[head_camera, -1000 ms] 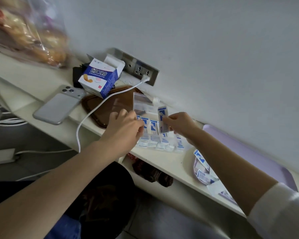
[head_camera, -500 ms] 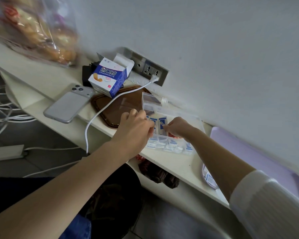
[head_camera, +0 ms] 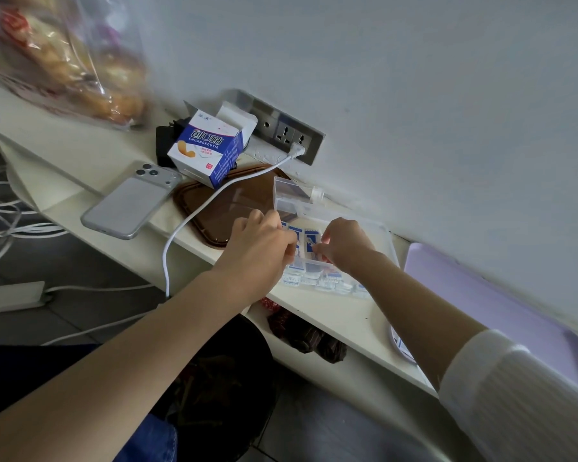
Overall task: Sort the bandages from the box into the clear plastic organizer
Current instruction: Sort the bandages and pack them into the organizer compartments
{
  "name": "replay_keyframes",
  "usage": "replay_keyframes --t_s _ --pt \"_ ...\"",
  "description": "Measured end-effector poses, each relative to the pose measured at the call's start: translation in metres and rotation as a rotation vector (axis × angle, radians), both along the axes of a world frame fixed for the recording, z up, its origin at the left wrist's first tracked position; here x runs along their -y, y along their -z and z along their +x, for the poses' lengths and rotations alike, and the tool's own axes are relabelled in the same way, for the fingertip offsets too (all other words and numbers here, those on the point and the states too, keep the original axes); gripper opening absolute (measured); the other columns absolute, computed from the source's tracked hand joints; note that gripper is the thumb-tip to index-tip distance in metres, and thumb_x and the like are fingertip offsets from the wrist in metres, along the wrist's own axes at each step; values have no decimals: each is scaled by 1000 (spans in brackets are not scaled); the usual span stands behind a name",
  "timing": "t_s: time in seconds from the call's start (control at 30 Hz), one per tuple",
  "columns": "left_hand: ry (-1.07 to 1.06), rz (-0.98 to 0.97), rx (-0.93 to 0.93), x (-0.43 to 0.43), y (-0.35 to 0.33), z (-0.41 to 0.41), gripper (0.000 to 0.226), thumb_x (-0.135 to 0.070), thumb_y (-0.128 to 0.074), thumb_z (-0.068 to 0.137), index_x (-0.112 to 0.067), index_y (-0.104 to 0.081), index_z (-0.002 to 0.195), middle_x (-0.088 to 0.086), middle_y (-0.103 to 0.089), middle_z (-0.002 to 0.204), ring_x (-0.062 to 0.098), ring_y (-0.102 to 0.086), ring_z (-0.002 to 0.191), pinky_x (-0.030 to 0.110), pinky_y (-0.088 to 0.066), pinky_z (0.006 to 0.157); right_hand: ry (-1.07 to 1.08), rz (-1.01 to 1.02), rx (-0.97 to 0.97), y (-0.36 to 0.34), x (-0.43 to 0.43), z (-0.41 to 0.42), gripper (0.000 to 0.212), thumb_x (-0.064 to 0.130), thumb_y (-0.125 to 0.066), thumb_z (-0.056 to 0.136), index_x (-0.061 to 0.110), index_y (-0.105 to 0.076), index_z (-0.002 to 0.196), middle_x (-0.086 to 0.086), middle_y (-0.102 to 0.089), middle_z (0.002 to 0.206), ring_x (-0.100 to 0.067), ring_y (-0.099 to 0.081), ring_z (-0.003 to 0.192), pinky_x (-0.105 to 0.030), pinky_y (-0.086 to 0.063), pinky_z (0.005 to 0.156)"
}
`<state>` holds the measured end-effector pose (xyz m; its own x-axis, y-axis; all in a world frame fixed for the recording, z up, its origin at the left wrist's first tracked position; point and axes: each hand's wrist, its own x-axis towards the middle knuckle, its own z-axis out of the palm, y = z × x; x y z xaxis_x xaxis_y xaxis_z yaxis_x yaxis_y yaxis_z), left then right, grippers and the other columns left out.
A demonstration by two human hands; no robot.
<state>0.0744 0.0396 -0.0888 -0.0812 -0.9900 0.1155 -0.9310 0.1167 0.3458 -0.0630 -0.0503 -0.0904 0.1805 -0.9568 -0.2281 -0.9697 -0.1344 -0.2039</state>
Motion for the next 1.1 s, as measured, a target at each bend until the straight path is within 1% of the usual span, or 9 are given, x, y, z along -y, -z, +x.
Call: replay_keyframes --t_s 0.1,0.27,0.4,0.47,0.63,0.73,0.8,0.93,1.1 --pt "2 -2 3 -1 0 0 16 -27 -51 95 -25 -59 109 0 -46 122 19 -38 114 35 -29 99 -24 -14 -24 -1 2 -3 25 30 -58 91 7 -62 100 -8 -68 96 -23 -67 83 -31 -56 74" --pt "-3 -10 4 -1 2 0 13 -27 -51 95 -26 -59 106 -2 -46 119 18 -38 112 35 -30 98 -29 -125 -90 -4 9 -16 32 30 -44 97 6 -59 82 -10 -64 83 -22 -56 68 -24 -40 51" --pt "-4 -11 8 -1 2 0 12 -27 -51 95 -27 -59 104 -2 -45 118 17 -38 111 34 -30 97 -4 8 -89 -2 14 -28 34 40 -55 90 6 -61 89 -8 -67 81 -20 -62 67 -26 -52 64" --pt "-5 -14 10 -1 3 -1 12 -26 -50 95 -27 -59 103 -2 -45 118 17 -38 111 34 -30 97 -14 95 -97 -1 12 -30 38 44 -62 84 6 -61 89 -5 -65 78 -15 -63 65 -23 -47 58" --pt "-3 -21 13 -2 2 -1 13 -25 -47 96 -25 -57 104 -1 -45 118 19 -39 110 35 -30 97 1 128 -63 1 11 -26 51 46 -68 79 3 -61 107 -10 -66 106 -21 -67 83 -27 -50 66" --pt "-3 -17 20 -2 1 -1 16 -26 -46 97 -24 -57 107 0 -46 119 19 -39 110 35 -31 98 16 165 -70 2 13 -21 50 46 -68 79 3 -62 105 -9 -66 103 -20 -63 81 -24 -47 63" --pt "0 -12 16 -2 0 -1 17 -27 -45 97 -24 -57 109 0 -46 120 18 -38 111 35 -30 99 38 174 -49 4 16 -20 43 42 -65 83 2 -64 99 -10 -68 97 -18 -60 69 -22 -45 59" --pt "5 -3 19 -2 0 -1 19 -28 -44 98 -24 -56 113 0 -45 123 18 -38 113 34 -30 100 56 157 -65 7 19 -20 31 32 -53 91 3 -61 94 -2 -60 76 -12 -52 56 -20 -38 49" --pt "3 3 23 -1 0 -2 20 -27 -44 98 -24 -55 114 0 -45 123 18 -37 114 34 -30 100 63 169 -2 9 20 -20 27 28 -52 92 3 -62 93 -9 -67 96 -17 -56 70 -21 -42 58"
